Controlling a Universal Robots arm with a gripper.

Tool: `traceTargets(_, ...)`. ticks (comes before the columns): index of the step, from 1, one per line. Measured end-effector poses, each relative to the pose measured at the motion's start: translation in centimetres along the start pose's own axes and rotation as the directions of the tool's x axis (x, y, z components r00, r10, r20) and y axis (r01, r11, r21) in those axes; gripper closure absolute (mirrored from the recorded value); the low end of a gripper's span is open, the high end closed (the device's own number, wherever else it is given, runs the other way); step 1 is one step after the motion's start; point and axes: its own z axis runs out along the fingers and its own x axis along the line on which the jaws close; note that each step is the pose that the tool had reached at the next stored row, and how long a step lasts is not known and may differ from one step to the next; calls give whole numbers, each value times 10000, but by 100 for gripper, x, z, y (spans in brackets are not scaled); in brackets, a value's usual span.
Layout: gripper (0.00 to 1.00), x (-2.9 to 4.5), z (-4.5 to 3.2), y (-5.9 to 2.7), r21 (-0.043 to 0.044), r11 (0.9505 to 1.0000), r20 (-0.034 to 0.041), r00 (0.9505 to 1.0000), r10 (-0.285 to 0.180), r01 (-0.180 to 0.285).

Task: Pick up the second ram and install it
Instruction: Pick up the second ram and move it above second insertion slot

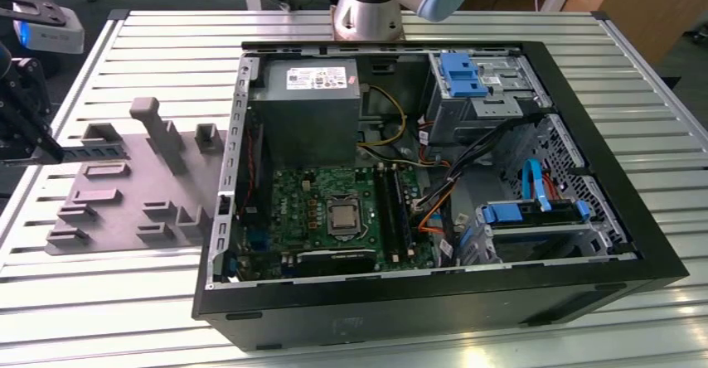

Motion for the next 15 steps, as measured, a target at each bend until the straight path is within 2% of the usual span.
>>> traceTargets(15,86,-5,-109,5,3,10000,0,10000,0,0)
